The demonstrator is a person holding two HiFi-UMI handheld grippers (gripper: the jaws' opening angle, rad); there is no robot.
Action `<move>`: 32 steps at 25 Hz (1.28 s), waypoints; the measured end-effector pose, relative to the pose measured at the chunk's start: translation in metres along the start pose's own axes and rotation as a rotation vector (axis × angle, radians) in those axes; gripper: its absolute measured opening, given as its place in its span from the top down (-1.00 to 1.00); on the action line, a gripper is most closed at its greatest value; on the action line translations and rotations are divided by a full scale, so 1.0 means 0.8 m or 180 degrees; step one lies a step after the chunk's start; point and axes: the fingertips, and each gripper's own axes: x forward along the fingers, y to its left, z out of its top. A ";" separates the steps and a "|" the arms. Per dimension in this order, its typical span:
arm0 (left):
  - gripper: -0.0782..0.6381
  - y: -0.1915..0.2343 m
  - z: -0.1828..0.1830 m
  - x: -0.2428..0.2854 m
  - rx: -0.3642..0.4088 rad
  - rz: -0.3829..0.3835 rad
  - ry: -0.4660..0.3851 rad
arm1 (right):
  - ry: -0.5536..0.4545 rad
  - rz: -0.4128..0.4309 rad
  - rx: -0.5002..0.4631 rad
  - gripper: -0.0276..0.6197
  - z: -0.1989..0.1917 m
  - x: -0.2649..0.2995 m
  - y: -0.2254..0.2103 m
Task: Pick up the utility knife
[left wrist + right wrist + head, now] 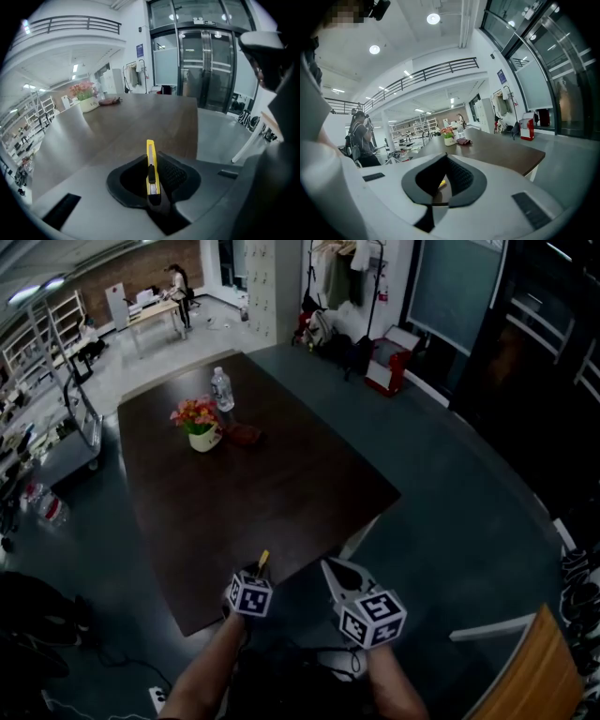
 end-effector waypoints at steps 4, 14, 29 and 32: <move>0.59 0.002 0.041 -0.035 -0.0197 -0.0109 -0.0338 | -0.0106 -0.0002 -0.0029 0.88 0.021 0.004 0.005; 0.59 0.000 0.177 -0.149 -0.0366 -0.0727 -0.1431 | -0.0601 -0.0197 -0.0093 0.88 0.088 0.005 0.034; 0.59 0.025 0.259 -0.264 -0.0458 -0.1186 -0.2291 | -0.0946 -0.0290 -0.0332 0.89 0.136 0.006 0.077; 0.59 0.030 0.264 -0.270 -0.0448 -0.1195 -0.2327 | -0.0954 -0.0295 -0.0340 0.89 0.141 0.008 0.080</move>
